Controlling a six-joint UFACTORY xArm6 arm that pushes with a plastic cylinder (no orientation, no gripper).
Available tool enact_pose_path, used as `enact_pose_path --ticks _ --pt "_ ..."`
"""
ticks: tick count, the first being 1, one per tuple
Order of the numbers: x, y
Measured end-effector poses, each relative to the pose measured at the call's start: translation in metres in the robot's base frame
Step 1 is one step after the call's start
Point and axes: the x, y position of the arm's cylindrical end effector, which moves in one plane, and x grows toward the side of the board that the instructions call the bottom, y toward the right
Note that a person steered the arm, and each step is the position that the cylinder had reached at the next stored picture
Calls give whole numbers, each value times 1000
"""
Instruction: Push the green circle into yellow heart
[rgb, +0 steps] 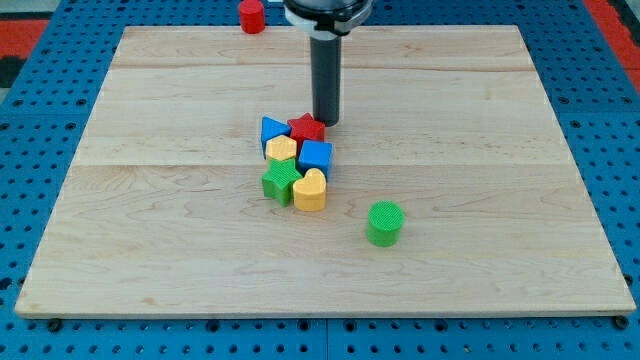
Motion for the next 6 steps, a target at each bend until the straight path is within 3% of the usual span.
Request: enact_pose_path --ticks 1,2,4,6 --pt "23 47" --pt "84 55" --pt "160 29" --pt "175 97"
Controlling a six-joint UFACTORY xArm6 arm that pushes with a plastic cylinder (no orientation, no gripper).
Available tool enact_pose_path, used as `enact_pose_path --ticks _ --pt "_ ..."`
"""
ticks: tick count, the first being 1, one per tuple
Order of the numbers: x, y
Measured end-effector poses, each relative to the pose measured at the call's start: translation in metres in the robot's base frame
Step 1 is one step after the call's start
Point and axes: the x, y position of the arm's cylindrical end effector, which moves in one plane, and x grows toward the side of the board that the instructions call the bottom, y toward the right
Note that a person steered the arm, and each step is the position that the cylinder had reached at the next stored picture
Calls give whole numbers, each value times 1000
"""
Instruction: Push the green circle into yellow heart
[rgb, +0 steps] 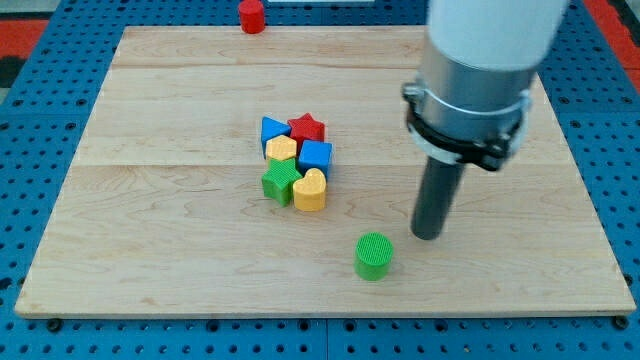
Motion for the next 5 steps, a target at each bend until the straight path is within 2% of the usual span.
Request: enact_pose_path --ticks 1,2,3,4,5 --pt "50 -3" --pt "54 -50" --pt "31 -78" --pt "5 -72" --pt "-2 -86"
